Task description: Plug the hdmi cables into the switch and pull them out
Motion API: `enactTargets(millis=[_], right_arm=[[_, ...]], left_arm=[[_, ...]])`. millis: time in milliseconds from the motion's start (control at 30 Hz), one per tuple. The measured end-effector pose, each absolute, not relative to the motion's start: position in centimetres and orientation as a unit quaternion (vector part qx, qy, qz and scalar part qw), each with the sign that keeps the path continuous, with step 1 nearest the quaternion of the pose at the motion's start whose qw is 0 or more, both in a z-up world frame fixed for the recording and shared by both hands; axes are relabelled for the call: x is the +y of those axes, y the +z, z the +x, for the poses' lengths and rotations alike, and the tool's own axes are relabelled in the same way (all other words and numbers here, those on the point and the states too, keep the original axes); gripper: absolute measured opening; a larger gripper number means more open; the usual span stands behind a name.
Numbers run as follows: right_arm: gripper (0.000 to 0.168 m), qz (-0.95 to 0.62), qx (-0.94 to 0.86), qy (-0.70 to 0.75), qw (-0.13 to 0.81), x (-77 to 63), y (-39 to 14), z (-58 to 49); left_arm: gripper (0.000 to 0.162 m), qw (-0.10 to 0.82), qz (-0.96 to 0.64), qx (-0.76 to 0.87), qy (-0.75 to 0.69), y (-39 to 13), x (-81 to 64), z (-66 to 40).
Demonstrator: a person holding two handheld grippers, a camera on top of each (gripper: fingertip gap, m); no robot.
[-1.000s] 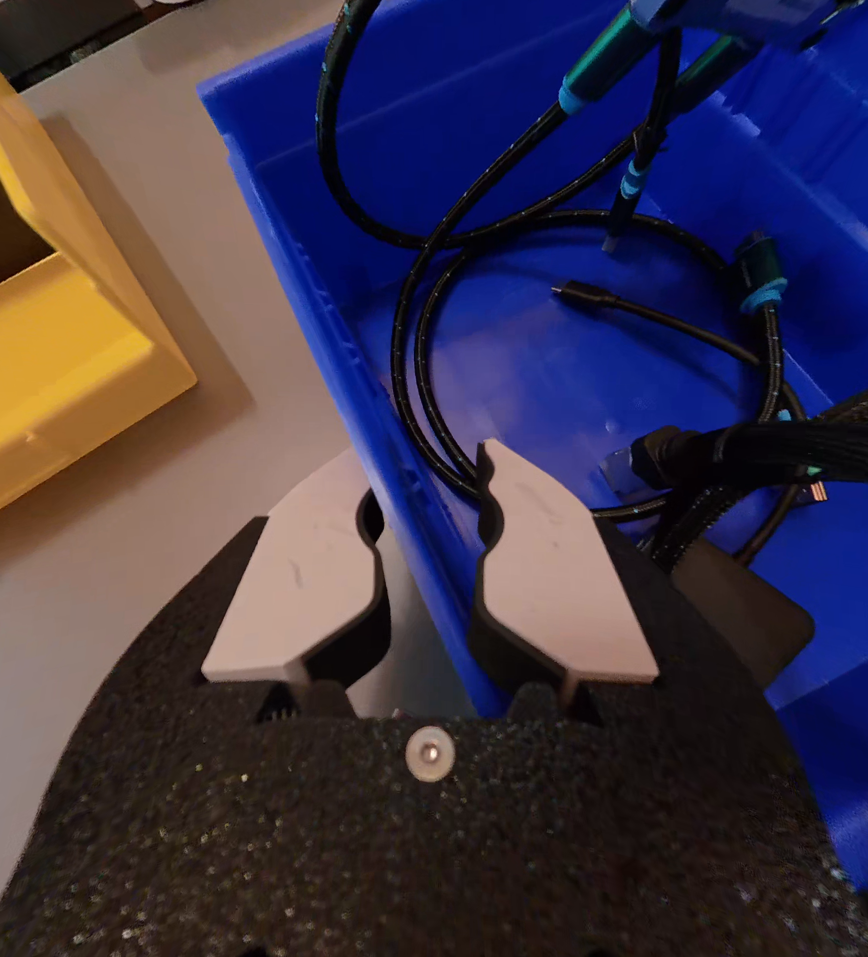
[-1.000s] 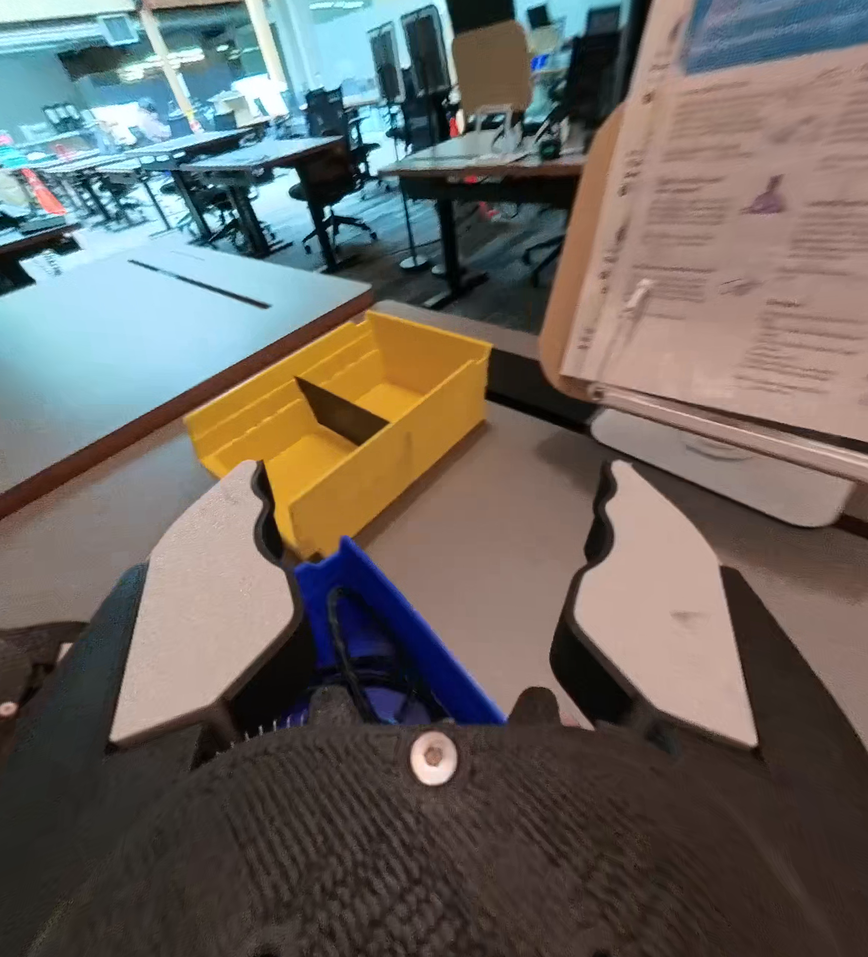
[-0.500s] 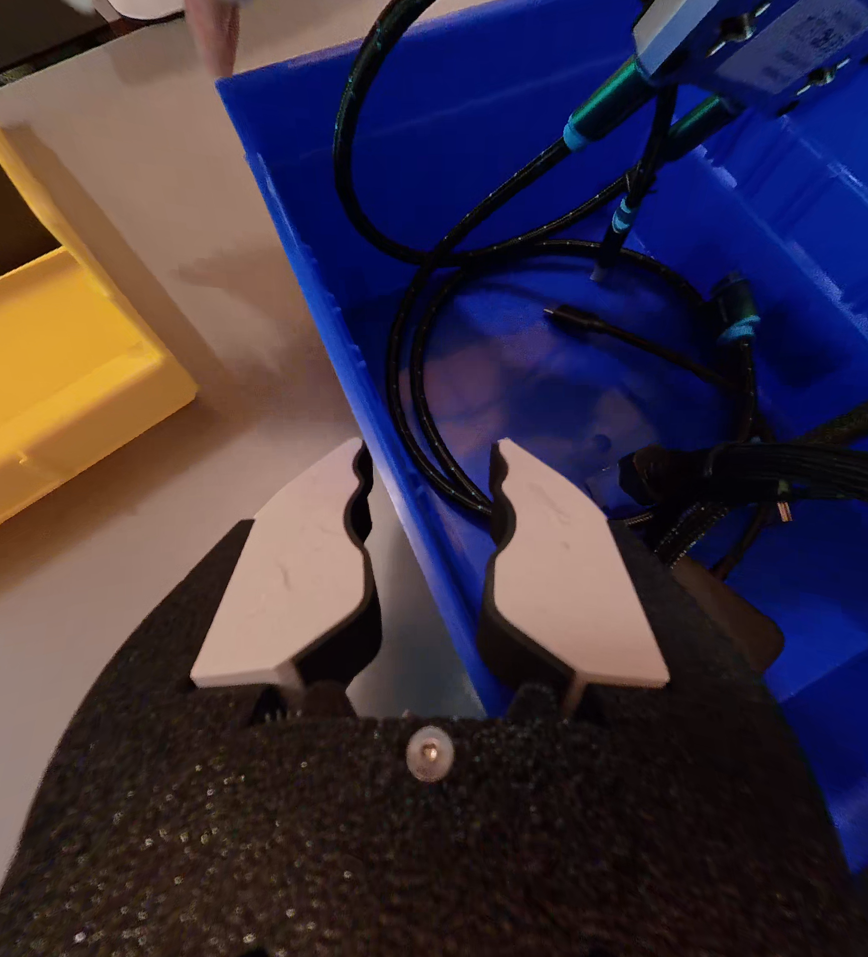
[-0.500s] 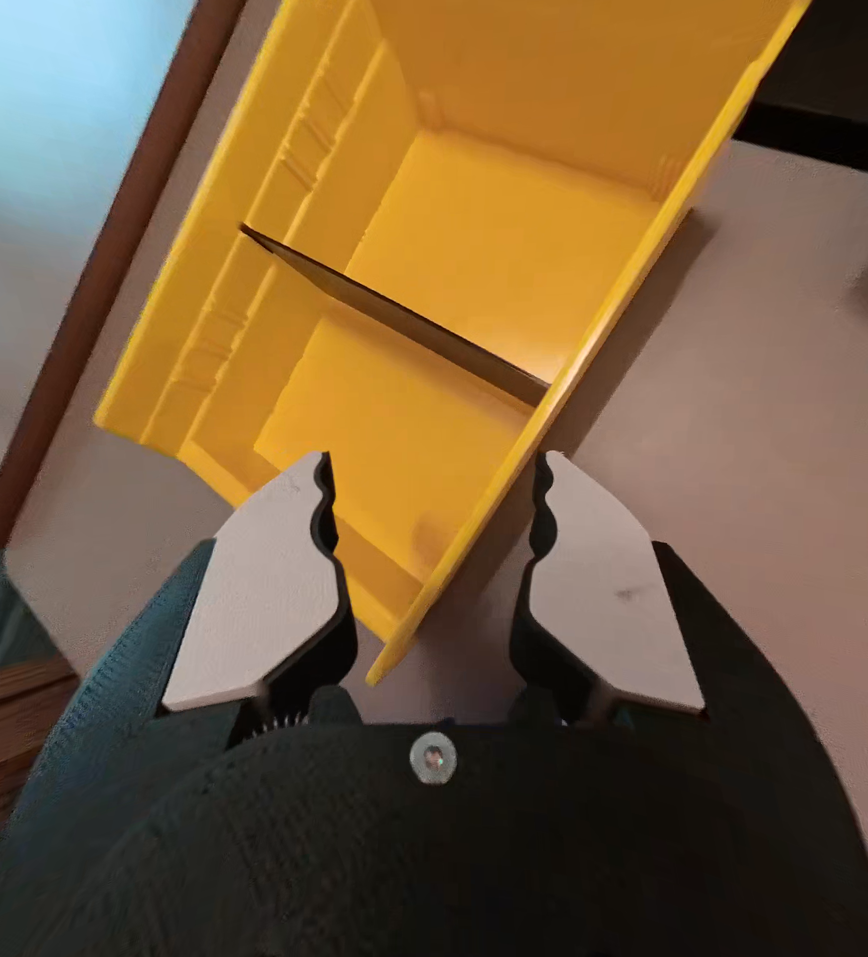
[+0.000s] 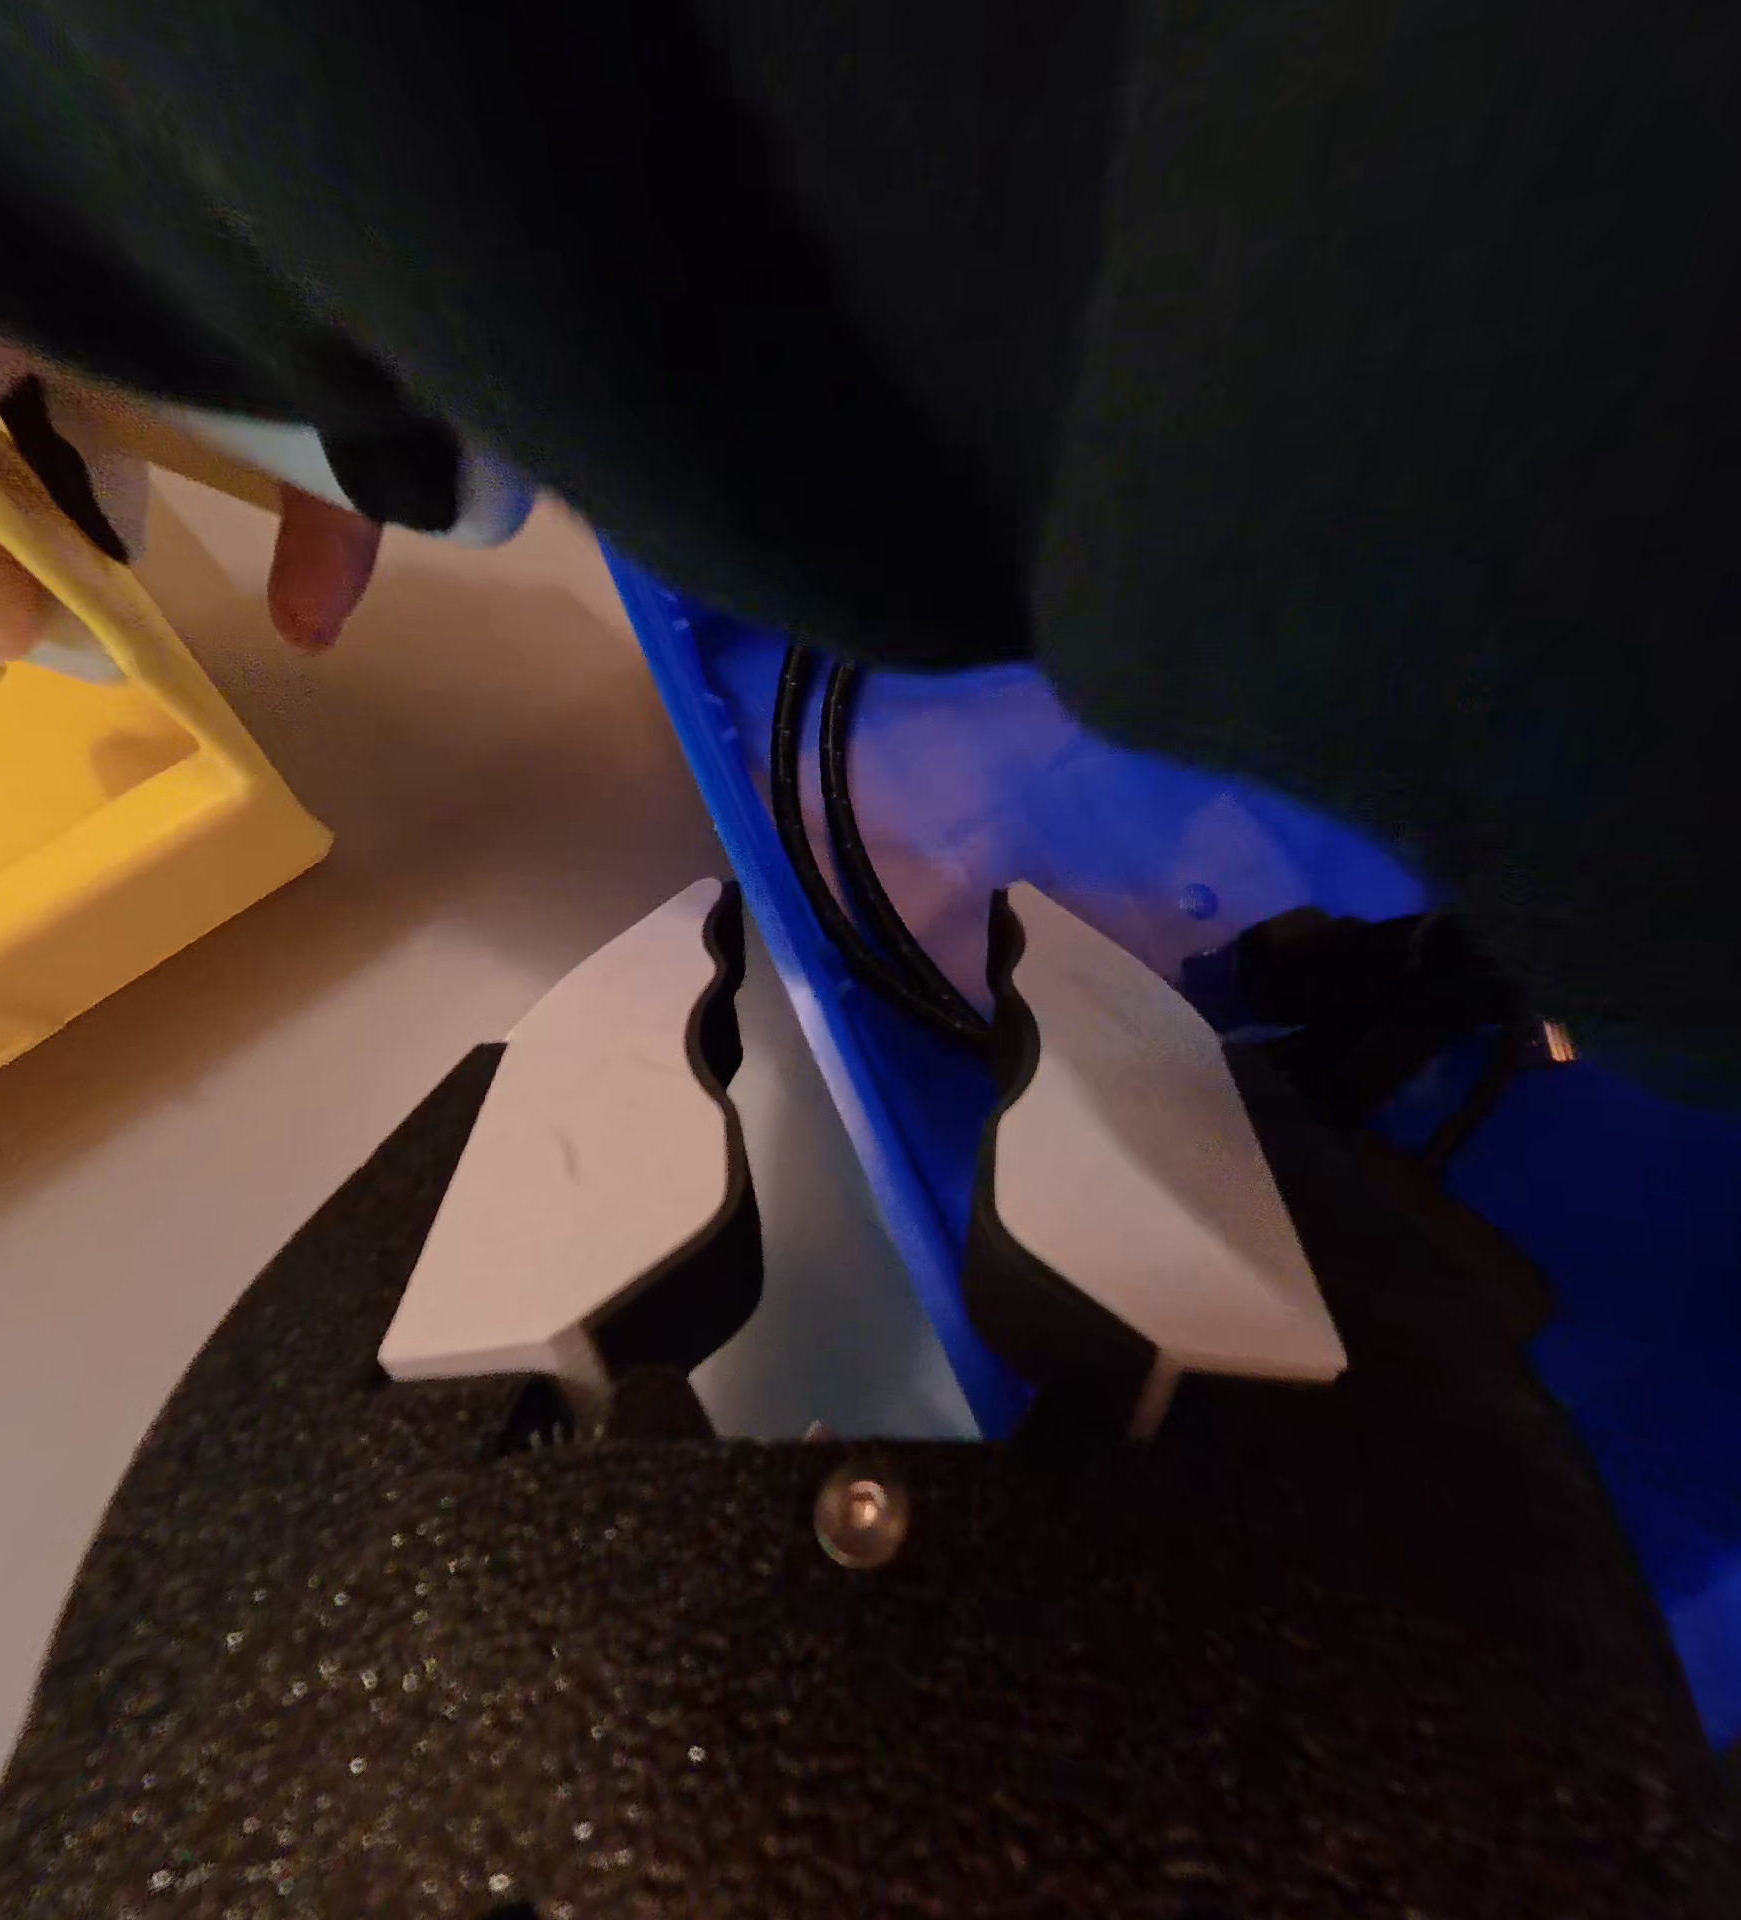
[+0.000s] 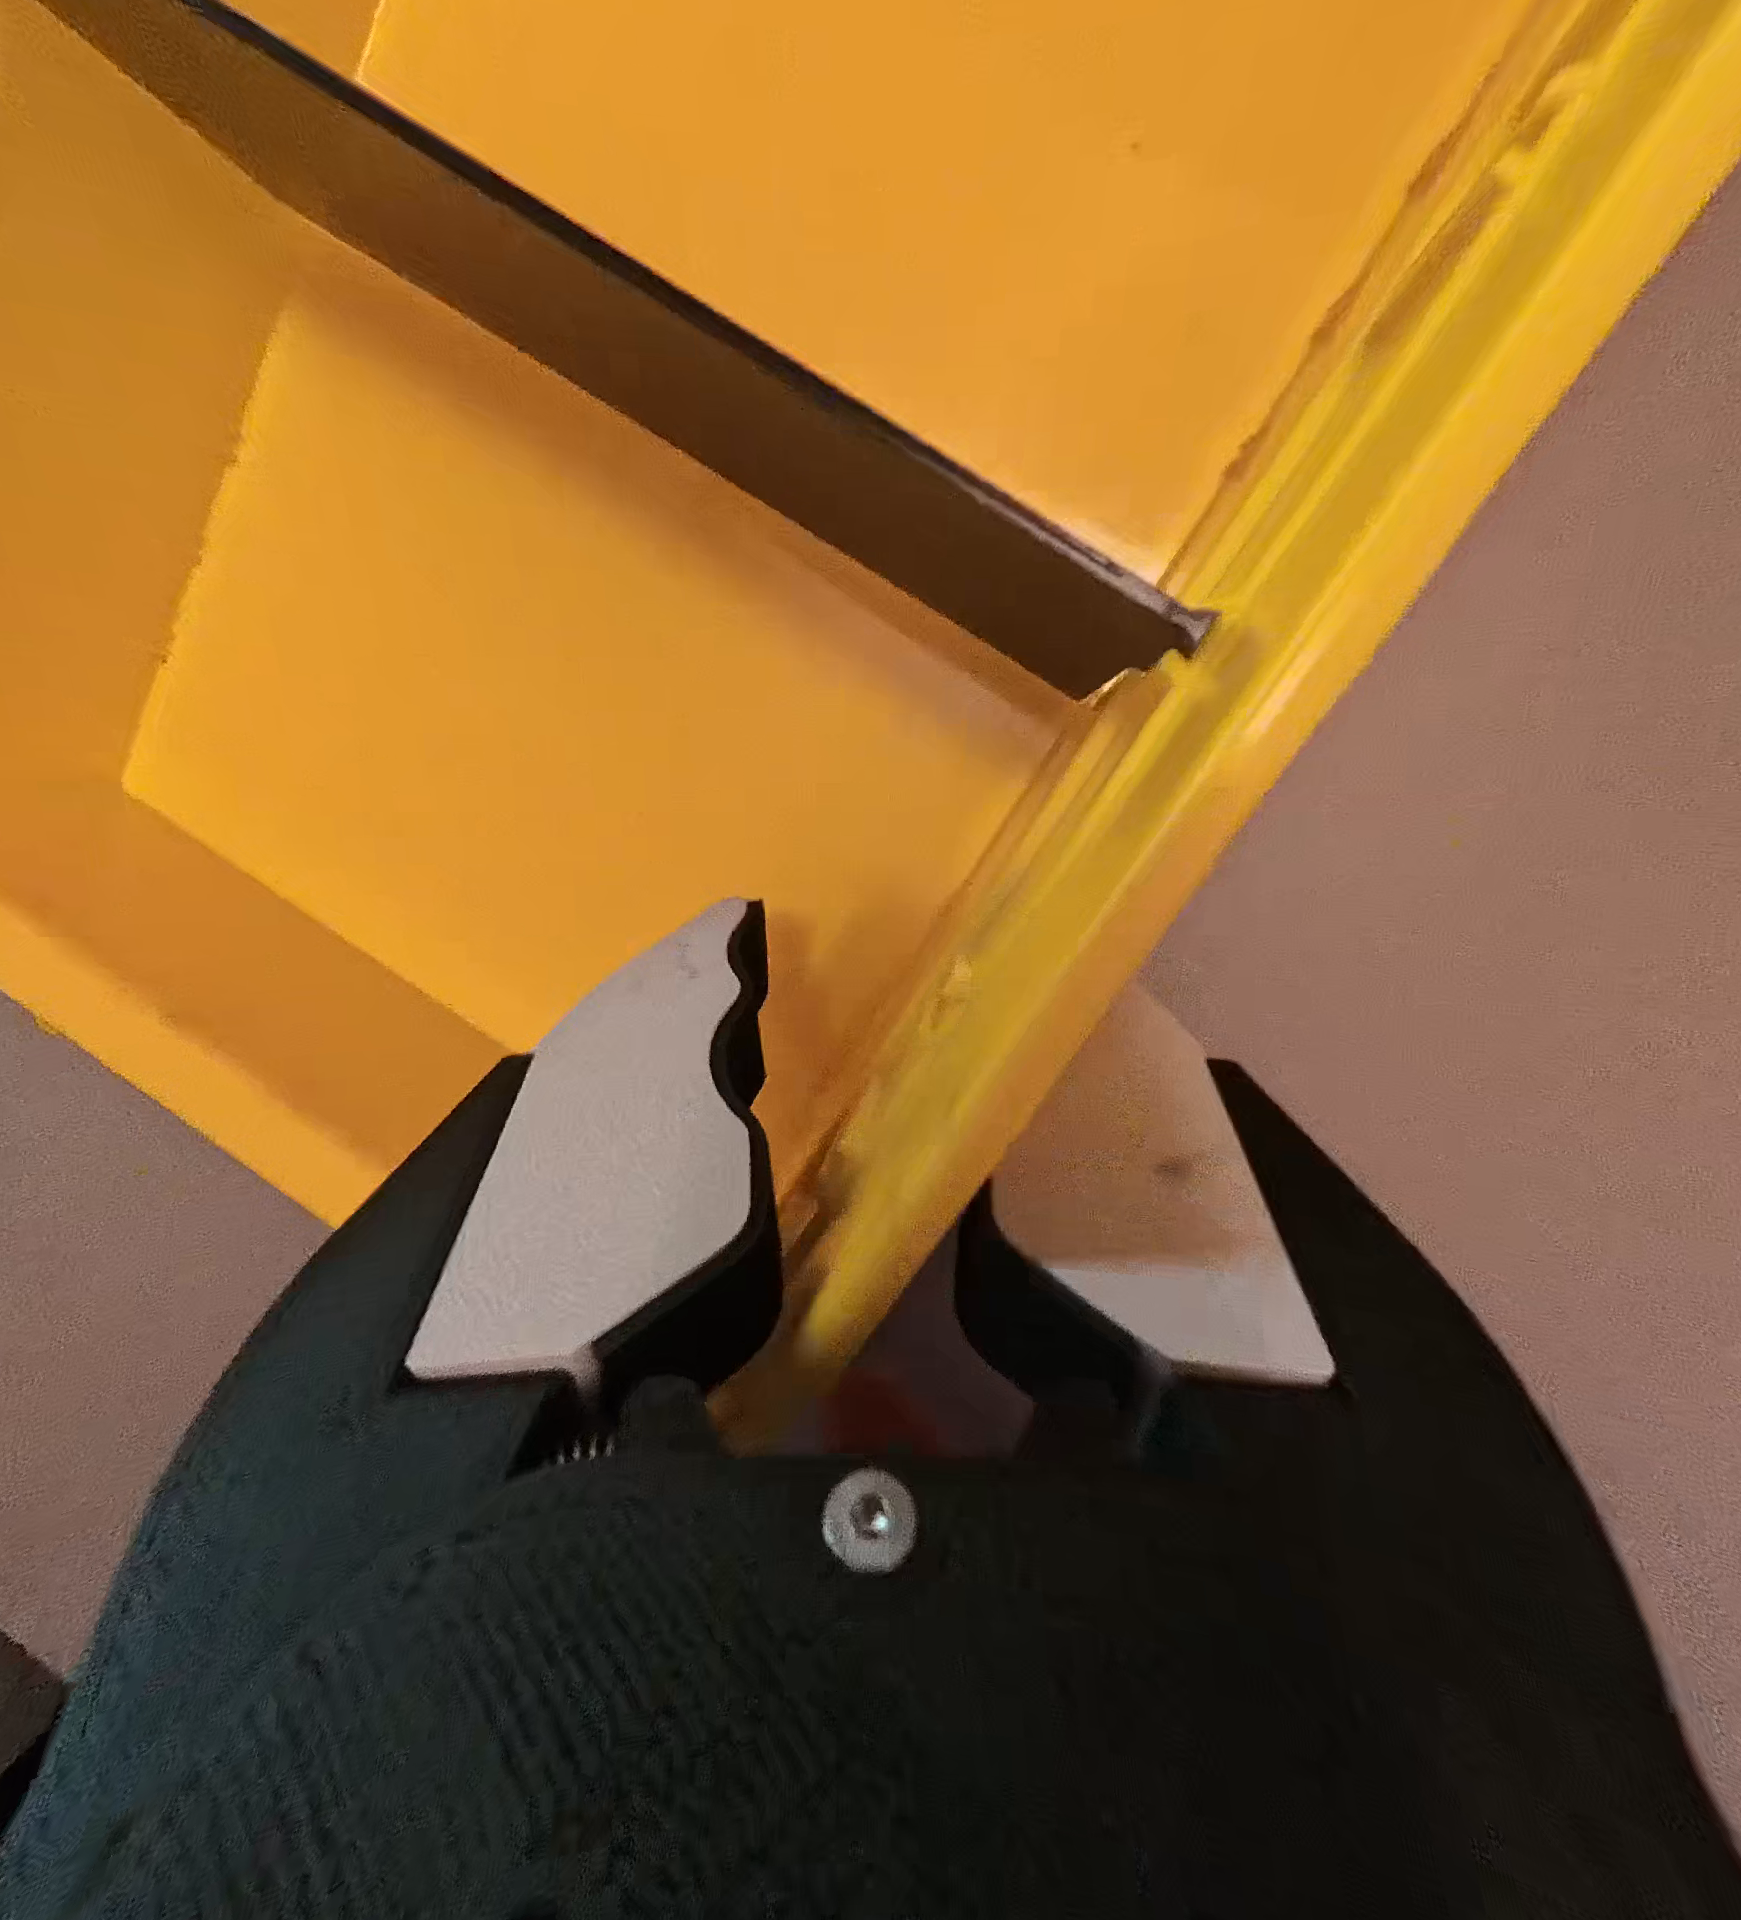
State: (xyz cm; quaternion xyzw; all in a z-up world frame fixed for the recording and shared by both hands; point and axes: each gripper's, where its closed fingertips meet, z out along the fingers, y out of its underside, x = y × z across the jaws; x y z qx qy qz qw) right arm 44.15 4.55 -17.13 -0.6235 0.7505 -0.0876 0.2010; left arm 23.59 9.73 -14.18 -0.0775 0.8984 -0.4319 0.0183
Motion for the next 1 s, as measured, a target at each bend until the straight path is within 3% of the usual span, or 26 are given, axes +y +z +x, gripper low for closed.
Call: enactTargets(millis=[33,300,567,767,867,1000], right_arm=[[0.032,-0.623,0.75,-0.098,0.199,4.3,-17.1,44.2],[0.031,-0.665,0.715,-0.102,0.189,4.3,-14.8,44.9],[0.031,-0.723,0.633,-0.144,0.237,-1.3,-2.9,43.3],[0.031,-0.699,0.628,-0.197,0.28,-12.0,4.4,32.8],[0.031,-0.67,0.65,-0.222,0.282,-18.8,4.6,25.2],[0.031,-0.608,0.715,-0.252,0.236,-28.1,0.1,14.7]], left_arm=[[0.045,0.02,-0.077,0.899,-0.432,-14.2,9.7,23.6],[0.045,0.008,-0.08,0.895,-0.438,-14.1,9.7,23.6],[0.04,0.034,-0.07,0.903,-0.423,-14.3,10.0,24.0],[0.025,0.057,-0.087,0.909,-0.403,-14.5,11.8,25.9],[0.024,0.072,-0.125,0.904,-0.402,-14.5,13.6,28.3],[0.024,0.102,-0.204,0.887,-0.402,-14.4,16.5,32.5]])
